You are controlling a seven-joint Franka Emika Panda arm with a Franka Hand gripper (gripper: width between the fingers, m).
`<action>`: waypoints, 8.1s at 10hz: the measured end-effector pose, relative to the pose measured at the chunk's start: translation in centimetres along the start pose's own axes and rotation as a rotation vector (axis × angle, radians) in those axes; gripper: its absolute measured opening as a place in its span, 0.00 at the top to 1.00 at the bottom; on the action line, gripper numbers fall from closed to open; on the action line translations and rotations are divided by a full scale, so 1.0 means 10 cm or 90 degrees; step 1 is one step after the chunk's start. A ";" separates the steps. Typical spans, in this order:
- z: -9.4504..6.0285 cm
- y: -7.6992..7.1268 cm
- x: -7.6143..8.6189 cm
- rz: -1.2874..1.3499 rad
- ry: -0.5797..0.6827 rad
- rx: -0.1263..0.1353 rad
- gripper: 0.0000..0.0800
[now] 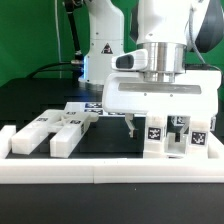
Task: Assemble chair
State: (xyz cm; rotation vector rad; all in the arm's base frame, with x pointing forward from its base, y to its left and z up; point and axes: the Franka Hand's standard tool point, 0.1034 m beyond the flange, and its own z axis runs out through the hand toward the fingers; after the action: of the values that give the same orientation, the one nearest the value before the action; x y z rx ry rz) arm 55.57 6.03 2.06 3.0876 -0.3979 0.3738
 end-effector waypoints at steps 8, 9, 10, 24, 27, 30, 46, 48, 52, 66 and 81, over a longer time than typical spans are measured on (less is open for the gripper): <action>0.02 0.01 -0.08 -0.001 -0.007 -0.003 0.50; 0.02 0.01 -0.08 -0.001 -0.007 -0.003 0.50; 0.00 0.01 -0.05 -0.001 -0.001 -0.001 0.71; -0.51 0.12 0.16 0.032 -0.071 0.015 0.96; -0.51 0.18 0.04 0.047 -0.222 0.008 0.96; -0.65 0.15 -0.04 0.038 -0.357 0.012 0.96; -0.63 0.59 -0.39 0.086 -0.871 -0.044 0.95; -0.62 0.60 -0.38 0.087 -0.869 -0.043 0.68; -0.56 0.72 -0.30 0.090 -0.849 -0.028 0.21; -0.57 1.09 0.30 0.023 -0.474 0.034 0.19; -0.26 1.65 0.52 -0.020 -0.137 -0.010 0.19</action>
Offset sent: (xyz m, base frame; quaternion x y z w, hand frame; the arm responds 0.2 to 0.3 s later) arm -0.0084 0.0005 -0.0021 0.0014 0.0036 0.0048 1.0000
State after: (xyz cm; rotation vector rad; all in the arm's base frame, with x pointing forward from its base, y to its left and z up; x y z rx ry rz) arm 55.69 -11.17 5.44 3.1241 -0.3528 0.0371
